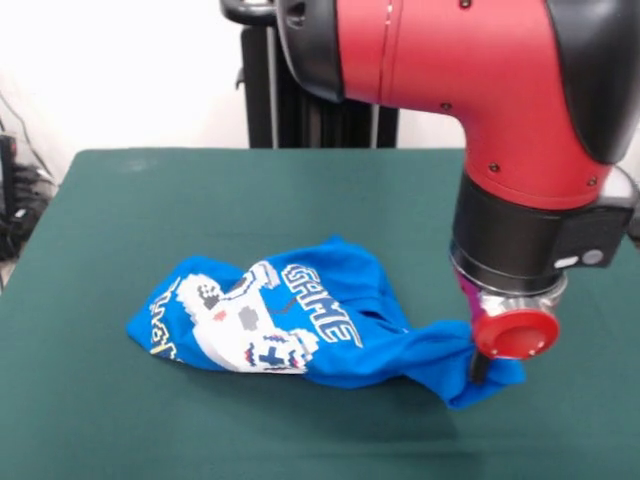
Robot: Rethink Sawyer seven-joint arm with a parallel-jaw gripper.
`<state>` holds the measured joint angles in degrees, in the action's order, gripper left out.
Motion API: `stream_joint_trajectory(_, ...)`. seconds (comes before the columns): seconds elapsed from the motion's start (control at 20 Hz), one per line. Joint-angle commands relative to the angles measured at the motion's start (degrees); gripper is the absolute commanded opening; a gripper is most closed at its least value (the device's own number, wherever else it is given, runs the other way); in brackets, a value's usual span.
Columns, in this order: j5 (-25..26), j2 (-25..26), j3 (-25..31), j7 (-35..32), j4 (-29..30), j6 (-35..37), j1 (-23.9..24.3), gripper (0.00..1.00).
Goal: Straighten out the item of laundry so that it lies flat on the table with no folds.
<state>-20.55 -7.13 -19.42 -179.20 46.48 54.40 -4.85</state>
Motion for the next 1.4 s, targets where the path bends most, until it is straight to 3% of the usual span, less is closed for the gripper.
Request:
stream_joint_trajectory(0.05,0.02,1.36,5.83,-3.43,1.52,2.8,-4.31,0.0)
stream_joint_trajectory(0.4,-1.87,-0.31,7.56,-4.93,4.35,0.06,-6.08,0.0)
stream_joint_trajectory(0.95,-1.0,-2.58,3.29,-9.25,5.7,5.36,-9.41,0.0)
stream_joint_trajectory(1.0,-0.65,-2.6,3.1,-8.57,5.54,5.51,-9.45,1.0)
stream_joint_trajectory(1.2,-0.78,-3.74,3.84,-6.39,6.46,5.05,-8.11,1.0)
stream_joint_trajectory(1.4,0.92,-7.98,1.64,-2.07,5.69,10.79,-4.38,1.0)
